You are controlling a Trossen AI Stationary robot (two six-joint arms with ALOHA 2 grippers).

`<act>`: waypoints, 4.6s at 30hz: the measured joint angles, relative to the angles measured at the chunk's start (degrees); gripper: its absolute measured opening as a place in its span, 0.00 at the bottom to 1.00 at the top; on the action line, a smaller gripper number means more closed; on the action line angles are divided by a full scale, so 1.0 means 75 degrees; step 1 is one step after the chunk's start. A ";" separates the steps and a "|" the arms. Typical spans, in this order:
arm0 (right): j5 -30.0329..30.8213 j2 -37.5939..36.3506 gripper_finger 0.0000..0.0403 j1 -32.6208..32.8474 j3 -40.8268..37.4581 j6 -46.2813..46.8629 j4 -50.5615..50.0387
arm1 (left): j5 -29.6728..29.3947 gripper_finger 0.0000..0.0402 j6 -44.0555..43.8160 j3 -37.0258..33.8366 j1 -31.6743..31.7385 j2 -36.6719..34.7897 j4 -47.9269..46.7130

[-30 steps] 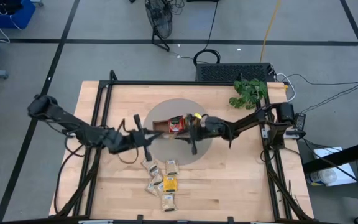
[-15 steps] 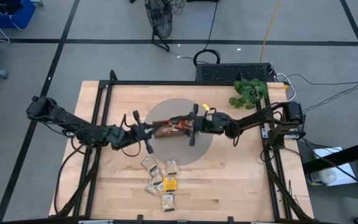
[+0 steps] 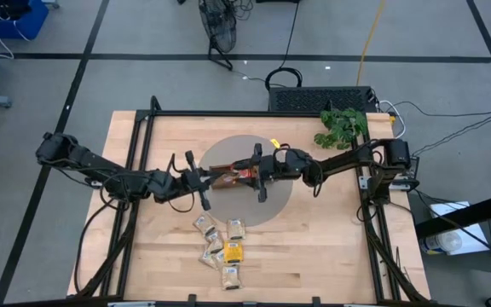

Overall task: Pick & Place Tea
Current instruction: Put the yellow tea bag into the wooden organizer

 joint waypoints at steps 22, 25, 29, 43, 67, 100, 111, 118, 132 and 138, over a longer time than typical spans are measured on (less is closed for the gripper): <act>0.0470 0.0006 0.00 -0.0038 -0.0005 -0.0900 -0.0675 | -0.0027 0.15 -0.0540 -0.0006 -0.0136 -0.0186 0.0046; 0.1112 -0.0012 0.00 -0.0042 -0.0006 -0.1239 -0.1186 | -0.0025 0.25 -0.0500 -0.0003 -0.0305 -0.0504 0.0056; 0.1240 -0.0221 0.00 -0.0047 -0.0006 -0.1337 -0.2365 | -0.0086 0.35 -0.0428 -0.0003 -0.0529 -0.0970 -0.0190; 0.2608 -0.2028 0.00 -0.0078 -0.1732 -0.1101 -0.4054 | -0.0376 0.41 -0.0521 -0.0003 -0.0708 -0.1632 -0.1750; 0.2412 -0.0688 0.00 -0.0822 -0.2433 -0.0766 -0.2040 | -0.0407 0.41 -0.0873 0.0003 -0.0508 -0.1612 -0.1777; 0.2313 -0.0688 0.34 -0.0114 -0.2426 -0.0873 -0.0621 | -0.0002 0.41 -0.1142 0.0003 -0.0507 -0.1614 -0.2353; 0.2207 -0.1208 0.07 0.0314 -0.0550 -0.1629 -0.6111 | 0.0784 0.41 -0.1197 0.0003 -0.0507 -0.1612 -0.2569; 0.2799 -0.0526 0.00 0.0182 0.2842 -0.2774 -1.1869 | 0.0782 0.41 -0.1245 0.0003 -0.0493 -0.1612 -0.2583; 0.2164 0.0624 0.00 -0.0283 0.3331 -0.3016 -1.2434 | 0.0784 0.41 -0.1486 0.0000 -0.0475 -0.1612 -0.3258; 0.1784 0.0801 0.00 -0.0542 0.3346 -0.2840 -1.2385 | 0.0784 0.41 -0.1456 0.0000 -0.0472 -0.1612 -0.3281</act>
